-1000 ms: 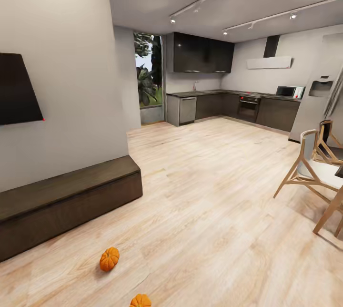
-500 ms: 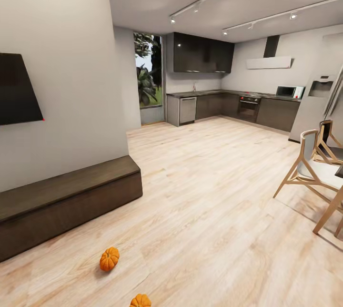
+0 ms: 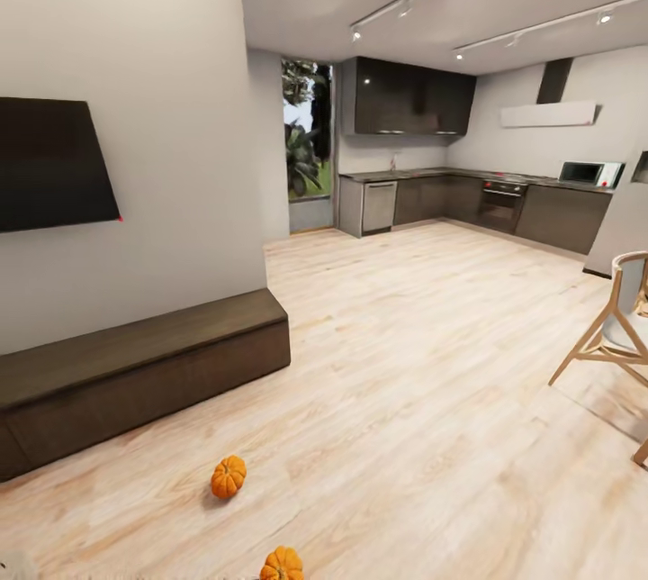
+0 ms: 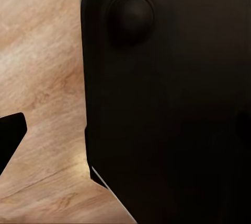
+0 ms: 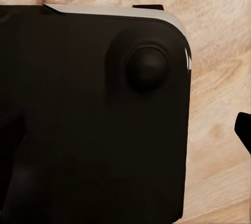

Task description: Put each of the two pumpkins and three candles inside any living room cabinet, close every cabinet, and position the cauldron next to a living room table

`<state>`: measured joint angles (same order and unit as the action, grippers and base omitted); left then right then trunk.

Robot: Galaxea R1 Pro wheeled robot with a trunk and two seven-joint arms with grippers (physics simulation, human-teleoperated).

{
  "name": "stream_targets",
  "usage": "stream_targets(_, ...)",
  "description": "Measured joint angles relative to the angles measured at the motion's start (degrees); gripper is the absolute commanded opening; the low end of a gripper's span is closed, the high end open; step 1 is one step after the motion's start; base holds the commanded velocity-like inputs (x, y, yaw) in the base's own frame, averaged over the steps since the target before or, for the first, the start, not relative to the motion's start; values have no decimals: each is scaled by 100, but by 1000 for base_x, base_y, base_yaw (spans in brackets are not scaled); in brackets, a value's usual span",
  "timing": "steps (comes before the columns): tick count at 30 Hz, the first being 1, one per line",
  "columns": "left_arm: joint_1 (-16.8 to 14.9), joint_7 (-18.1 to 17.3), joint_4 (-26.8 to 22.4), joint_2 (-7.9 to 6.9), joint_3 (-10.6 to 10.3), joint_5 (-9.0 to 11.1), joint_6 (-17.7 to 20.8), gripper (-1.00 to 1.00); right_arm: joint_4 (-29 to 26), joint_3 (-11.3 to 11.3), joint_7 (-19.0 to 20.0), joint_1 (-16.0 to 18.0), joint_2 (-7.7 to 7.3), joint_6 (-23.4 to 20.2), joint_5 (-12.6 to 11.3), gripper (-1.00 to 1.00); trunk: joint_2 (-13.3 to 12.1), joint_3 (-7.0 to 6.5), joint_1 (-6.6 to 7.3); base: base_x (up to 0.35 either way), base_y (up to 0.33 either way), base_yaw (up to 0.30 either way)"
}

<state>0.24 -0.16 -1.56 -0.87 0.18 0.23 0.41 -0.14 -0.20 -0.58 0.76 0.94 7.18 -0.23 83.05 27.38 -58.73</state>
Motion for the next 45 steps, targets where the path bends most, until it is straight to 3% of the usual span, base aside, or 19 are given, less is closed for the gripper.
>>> stream_targets(10,0,0,0,-6,-1,-7,-1,100,-150,19,4,0,61,3,41,100,0,48,0,0,0,250)
stream_targets(45,0,0,4,-9,-1,-7,1,100,-167,12,-6,0,54,27,8,100,0,245,0,0,0,239)
